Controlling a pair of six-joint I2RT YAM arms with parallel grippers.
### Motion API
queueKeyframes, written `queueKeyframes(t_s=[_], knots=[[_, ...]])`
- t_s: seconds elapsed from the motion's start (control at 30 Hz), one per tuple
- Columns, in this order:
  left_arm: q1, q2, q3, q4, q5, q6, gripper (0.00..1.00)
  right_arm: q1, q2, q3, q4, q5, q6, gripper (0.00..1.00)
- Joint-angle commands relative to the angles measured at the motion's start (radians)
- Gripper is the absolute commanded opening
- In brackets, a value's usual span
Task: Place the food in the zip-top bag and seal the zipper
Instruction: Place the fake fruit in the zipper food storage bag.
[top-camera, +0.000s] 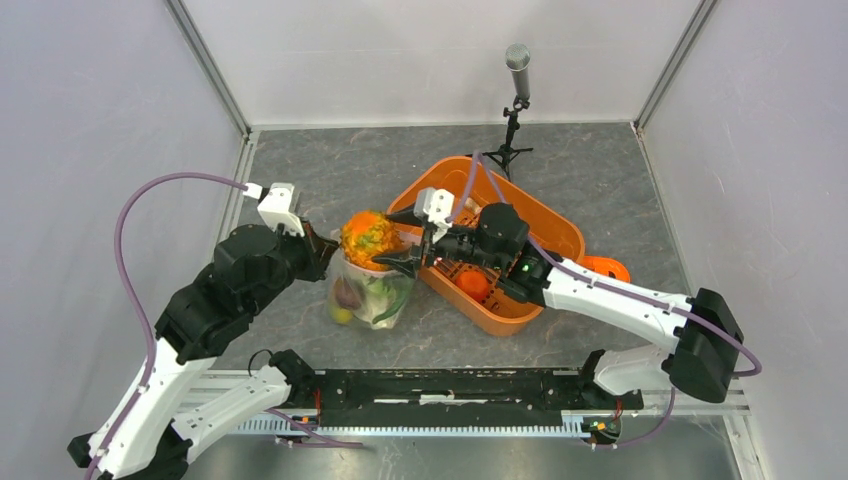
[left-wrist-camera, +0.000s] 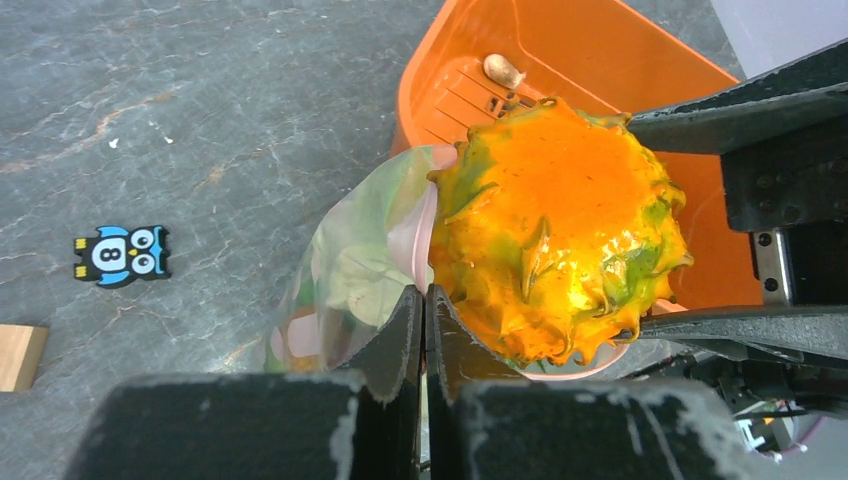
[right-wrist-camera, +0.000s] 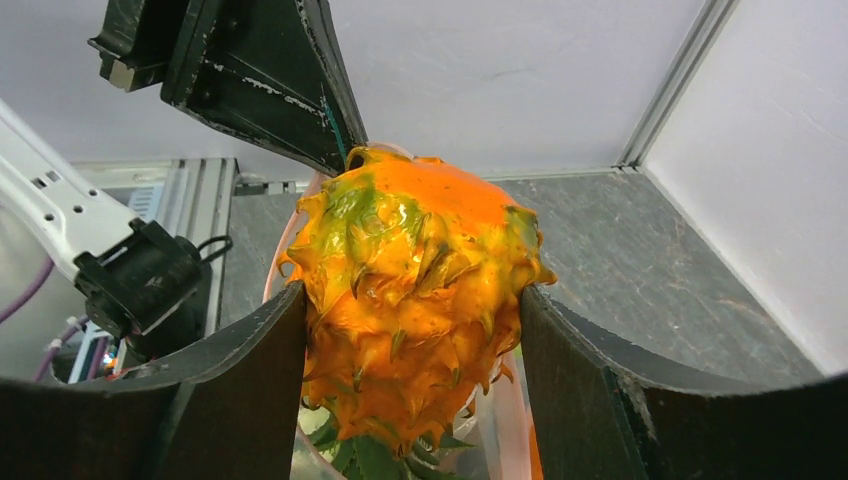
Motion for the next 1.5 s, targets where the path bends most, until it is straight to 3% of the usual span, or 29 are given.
queueKeyframes(t_s=[0.0, 0.3, 0.53, 0.73, 0.87, 1.07, 1.17, 1.33, 1.47], knots=[[0.003, -0.018, 0.011, 0.104, -0.031, -0.031, 0.02, 0.003, 0.039, 0.121, -0.269, -0.017, -0.165, 0.28], [0.003, -0.022, 0.018, 0.096, -0.078, -0.035, 0.02, 0.003, 0.096, 0.293, -0.579, -0.133, -0.342, 0.26], [0.003, -0.024, 0.024, 0.099, -0.093, -0.039, 0.02, 0.013, 0.189, 0.419, -0.791, -0.116, -0.422, 0.27], [0.002, -0.028, 0.032, 0.081, -0.13, -0.038, 0.02, 0.027, 0.167, 0.401, -0.844, -0.134, -0.492, 0.4], [0.003, -0.029, 0.032, 0.076, -0.151, -0.041, 0.02, 0.029, 0.127, 0.384, -0.829, -0.157, -0.508, 0.66], [0.002, -0.034, 0.03, 0.062, -0.169, -0.044, 0.02, 0.028, 0.066, 0.367, -0.816, -0.18, -0.51, 0.82], [0.002, -0.034, 0.028, 0.063, -0.172, -0.046, 0.02, 0.027, 0.048, 0.359, -0.793, -0.186, -0.489, 0.95], [0.002, -0.022, 0.026, 0.068, -0.148, -0.042, 0.02, 0.027, 0.014, 0.294, -0.666, -0.215, -0.424, 0.91], [0.002, -0.013, 0.021, 0.082, -0.125, -0.041, 0.02, 0.028, 0.019, 0.258, -0.544, -0.208, -0.338, 0.75]])
